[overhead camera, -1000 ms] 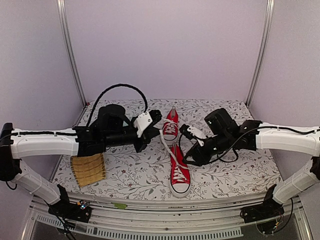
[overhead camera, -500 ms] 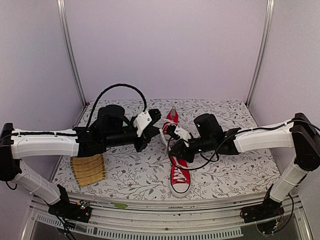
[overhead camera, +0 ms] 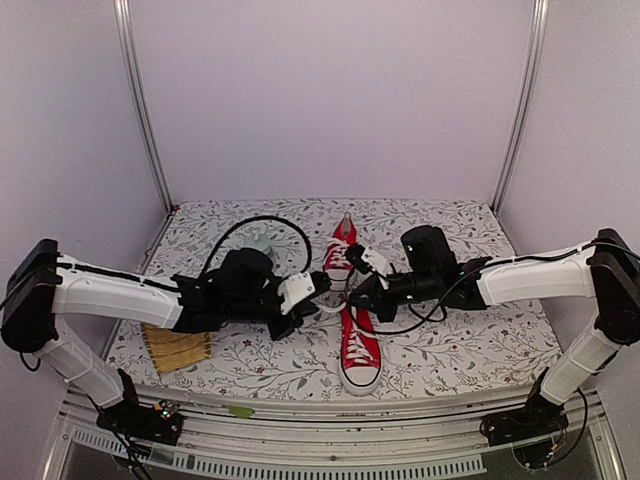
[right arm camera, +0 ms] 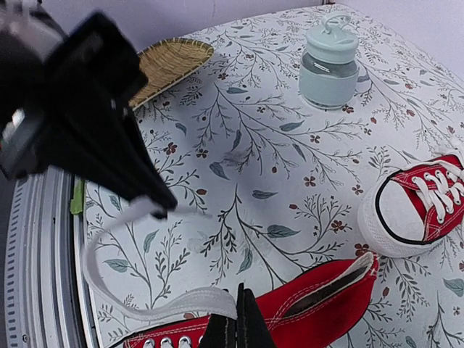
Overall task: Tie the shoes
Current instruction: Pass from the left arm to the right, then fold the half-tied shoelace.
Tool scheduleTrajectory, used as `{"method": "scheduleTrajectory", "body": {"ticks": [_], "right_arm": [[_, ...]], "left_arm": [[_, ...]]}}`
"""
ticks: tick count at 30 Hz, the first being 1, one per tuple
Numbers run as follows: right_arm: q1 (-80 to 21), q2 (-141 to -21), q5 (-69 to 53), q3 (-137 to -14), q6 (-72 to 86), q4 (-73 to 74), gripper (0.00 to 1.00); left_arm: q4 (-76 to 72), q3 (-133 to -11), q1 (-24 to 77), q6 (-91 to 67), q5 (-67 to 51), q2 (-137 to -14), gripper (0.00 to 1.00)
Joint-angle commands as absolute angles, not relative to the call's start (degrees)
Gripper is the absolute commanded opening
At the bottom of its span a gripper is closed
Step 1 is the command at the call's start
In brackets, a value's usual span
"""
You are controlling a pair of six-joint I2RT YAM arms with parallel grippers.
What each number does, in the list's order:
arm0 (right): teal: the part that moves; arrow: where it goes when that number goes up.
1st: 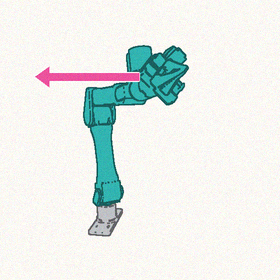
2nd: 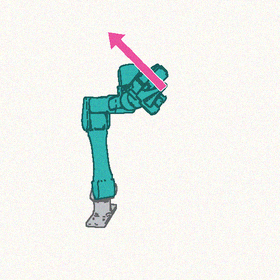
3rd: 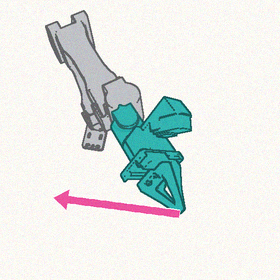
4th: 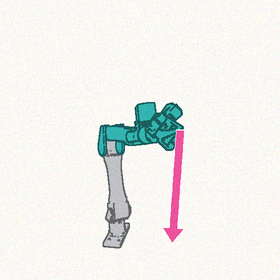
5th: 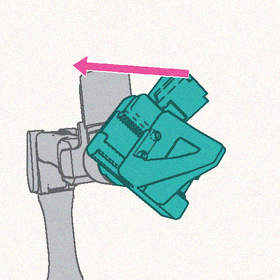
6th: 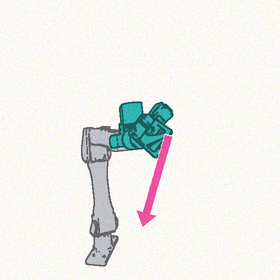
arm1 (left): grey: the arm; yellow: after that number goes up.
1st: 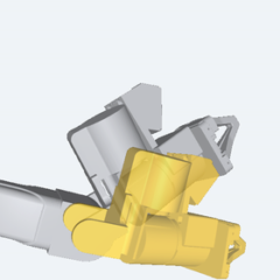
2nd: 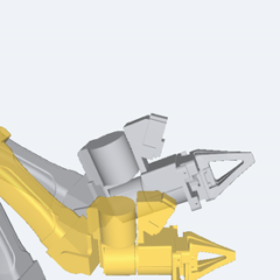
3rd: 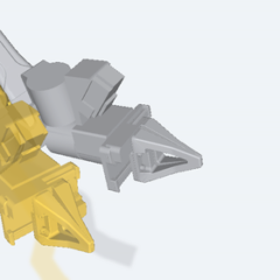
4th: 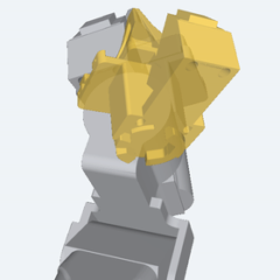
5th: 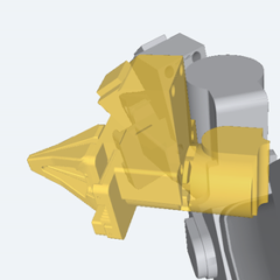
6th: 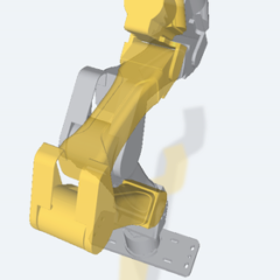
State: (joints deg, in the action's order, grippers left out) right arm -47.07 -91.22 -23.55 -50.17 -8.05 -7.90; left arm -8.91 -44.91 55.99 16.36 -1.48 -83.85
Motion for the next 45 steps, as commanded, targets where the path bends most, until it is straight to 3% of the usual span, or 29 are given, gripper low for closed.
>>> {"method": "scheduleTrajectory", "body": {"ticks": [1, 3, 5, 6, 8, 11, 14, 19, 24, 29, 32, 36, 38, 42, 45], "right_arm": [[-46.6, -89.5, -25.2, -48.8, -6.5, -10.2, 0.01], [-46.5, -89.3, -25.2, -48.5, -6.8, -10.1, 0.01], [-46.4, -88.9, -25.7, -48.0, -7.4, -10.7, 0.01], [-46.4, -88.8, -26.1, -47.7, -7.9, -11.1, 0.01], [-46.3, -88.8, -26.6, -47.5, -9.0, -11.6, 0.01], [-46.3, -88.9, -26.8, -47.5, -10.9, -12.1, 0.01], [-46.2, -89.0, -27.4, -47.4, -12.4, -12.4, 0.01], [-46.2, -89.7, -28.6, -47.6, -14.1, -13.5, 0.01], [-46.2, -89.9, -29.3, -47.6, -14.7, -13.8, 0.01], [-46.2, -90.2, -29.8, -47.8, -15.1, -13.8, 0.01], [-46.2, -90.1, -29.8, -47.9, -15.6, -13.8, 0.01], [-46.3, -90.3, -30.1, -48.3, -16.1, -13.3, 0.01], [-46.2, -90.2, -29.6, -48.3, -16.1, -13.1, 0.05], [-46.2, -88.9, -25.8, -47.6, -16.1, -11.0, 0.27], [-46.1, -86.4, -23.0, -44.8, -16.1, -10.3, 0.36]], "left_arm": [[-3.6, -46.9, 60.1, 20.4, -13.6, -91.2, 0.00], [-4.0, -46.4, 59.4, 19.8, -19.0, -91.1, 0.18], [-2.6, -46.0, 58.3, 21.6, -23.8, -90.2, 0.47], [-1.7, -46.0, 58.0, 22.9, -25.5, -89.8, 0.55], [-0.1, -46.1, 57.1, 24.8, -26.8, -88.6, 0.57], [-2.4, -45.7, 53.6, 25.1, -30.3, -85.0, 0.51], [-15.7, -42.9, 50.9, 23.7, -29.9, -82.8, 0.40], [-18.5, -49.5, 50.4, 26.6, -28.9, -90.4, 0.41], [-20.3, -53.1, 48.6, 25.6, -36.6, -95.1, 0.41], [-17.7, -56.5, 48.5, 26.7, -36.3, -98.1, 0.34], [-16.5, -57.3, 48.6, 27.6, -36.2, -99.2, 0.27], [-15.8, -57.5, 48.6, 27.9, -36.5, -99.8, 0.08], [-15.8, -57.0, 48.6, 27.8, -36.5, -99.5, 0.00], [-19.0, -55.0, 48.7, 25.6, -33.8, -98.7, 0.00], [-25.2, -50.8, 49.1, 24.1, -31.1, -97.6, 0.00]]}}
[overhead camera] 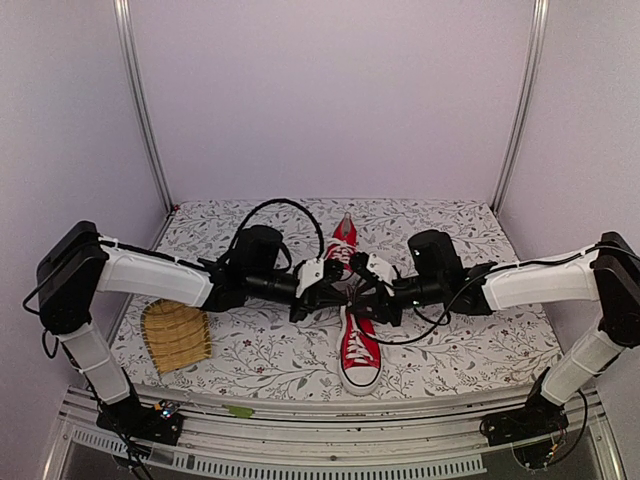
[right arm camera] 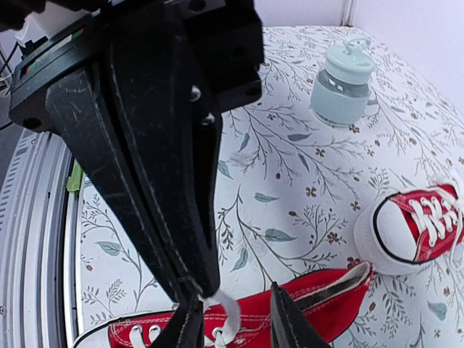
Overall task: Tie the shoes
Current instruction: Fold the half-tied shoelace, then pass from the left arm to the right
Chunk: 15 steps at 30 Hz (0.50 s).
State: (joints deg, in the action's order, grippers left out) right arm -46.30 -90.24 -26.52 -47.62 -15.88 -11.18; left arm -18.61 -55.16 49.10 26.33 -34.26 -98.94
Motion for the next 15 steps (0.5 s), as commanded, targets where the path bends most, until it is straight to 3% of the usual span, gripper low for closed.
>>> {"method": "scheduleTrajectory", "body": {"ticks": [1, 8, 15], "right_arm": [[-46.0, -85.5, -22.7, -43.8, -16.0, -10.2, 0.39], [-47.3, -87.1, -24.3, -42.1, -10.1, -15.8, 0.58], [-49.5, -91.3, -19.8, -41.6, -6.2, -24.7, 0.58]], "left_arm": [[-27.5, -49.6, 49.4, 23.8, -30.1, -97.3, 0.00], [-36.2, -47.1, 52.4, 19.9, -25.9, -97.6, 0.00], [-41.8, -45.5, 53.0, 14.4, -26.1, -98.5, 0.00]]}}
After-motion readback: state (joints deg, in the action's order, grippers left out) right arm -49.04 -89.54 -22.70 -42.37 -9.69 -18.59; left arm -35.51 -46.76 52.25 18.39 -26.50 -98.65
